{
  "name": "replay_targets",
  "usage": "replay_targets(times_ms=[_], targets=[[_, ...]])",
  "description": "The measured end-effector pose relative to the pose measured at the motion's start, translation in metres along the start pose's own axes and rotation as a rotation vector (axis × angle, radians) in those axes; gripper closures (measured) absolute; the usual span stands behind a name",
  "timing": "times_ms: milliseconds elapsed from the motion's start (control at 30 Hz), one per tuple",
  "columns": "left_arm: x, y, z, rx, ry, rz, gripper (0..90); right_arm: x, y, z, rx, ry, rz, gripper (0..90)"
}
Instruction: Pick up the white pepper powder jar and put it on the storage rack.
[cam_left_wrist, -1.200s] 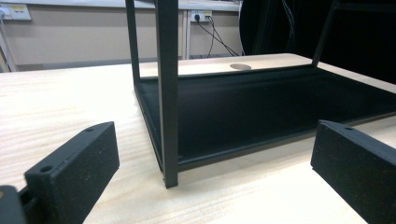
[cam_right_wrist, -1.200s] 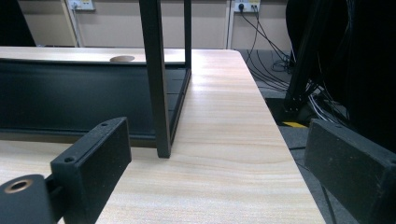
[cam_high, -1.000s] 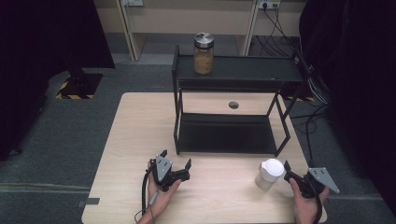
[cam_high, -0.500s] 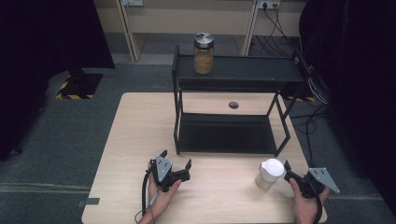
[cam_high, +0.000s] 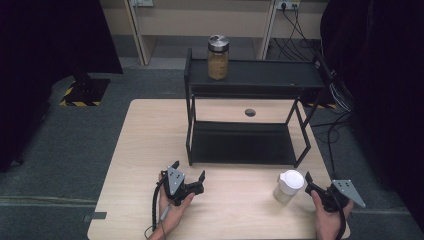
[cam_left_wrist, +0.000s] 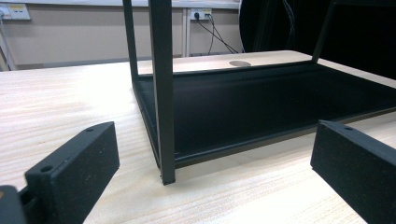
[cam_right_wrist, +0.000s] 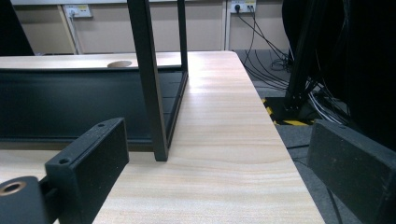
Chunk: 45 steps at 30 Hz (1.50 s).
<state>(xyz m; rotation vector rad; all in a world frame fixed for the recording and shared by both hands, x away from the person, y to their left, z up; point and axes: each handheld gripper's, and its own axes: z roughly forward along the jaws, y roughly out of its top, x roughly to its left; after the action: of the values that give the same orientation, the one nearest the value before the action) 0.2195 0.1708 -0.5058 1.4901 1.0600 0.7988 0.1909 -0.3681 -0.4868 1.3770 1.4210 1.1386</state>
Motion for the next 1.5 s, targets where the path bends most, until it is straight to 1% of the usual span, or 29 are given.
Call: replay_targets(times_ms=[67,200,233,367,500,667,800,867,967,1133,1200,1300,1500], targets=[[0.000,0.000,0.000,0.000,0.000,0.001,0.3,-0.001,-0.001,0.000,-0.005,0.000,0.006,5.1],[0.000,0.000,0.000,-0.002,0.001,0.004,0.3,-0.004,-0.002,-0.002,-0.021,0.003,0.052,4.5],[0.000,0.000,0.000,-0.002,0.001,0.004,0.3,-0.004,-0.002,-0.003,-0.028,0.002,0.054,4.5],[0.000,0.000,0.000,0.000,0.000,-0.001,0.3,-0.006,0.003,-0.010,-0.076,0.009,0.074,4.4],[0.000,0.000,0.000,0.000,0.001,0.000,0.3,-0.006,0.010,-0.018,-0.125,0.053,0.070,4.5],[0.000,0.000,0.000,-0.001,0.002,0.000,0.3,-0.004,0.019,-0.024,-0.184,0.138,0.059,4.5],[0.000,0.000,0.000,0.000,0.001,0.001,0.3,-0.005,0.025,-0.028,-0.218,0.210,0.053,4.5],[-0.001,0.000,0.000,-0.001,0.002,0.004,0.2,-0.007,0.026,-0.028,-0.229,0.253,0.042,4.3],[-0.001,0.000,0.000,-0.002,0.002,0.004,0.3,-0.011,0.027,-0.027,-0.235,0.309,0.006,4.3],[-0.001,0.000,0.000,-0.002,0.002,0.004,0.3,-0.019,0.028,-0.023,-0.241,0.391,-0.027,4.3],[-0.001,0.000,0.000,-0.002,0.002,0.005,0.2,-0.026,0.031,-0.021,-0.231,0.445,-0.044,4.4],[-0.001,0.000,0.000,-0.002,0.002,0.006,0.3,-0.032,0.035,-0.017,-0.213,0.502,-0.079,4.4],[-0.001,0.000,0.000,-0.002,0.001,0.006,0.3,-0.043,0.046,-0.002,-0.115,0.629,-0.158,5.1]])
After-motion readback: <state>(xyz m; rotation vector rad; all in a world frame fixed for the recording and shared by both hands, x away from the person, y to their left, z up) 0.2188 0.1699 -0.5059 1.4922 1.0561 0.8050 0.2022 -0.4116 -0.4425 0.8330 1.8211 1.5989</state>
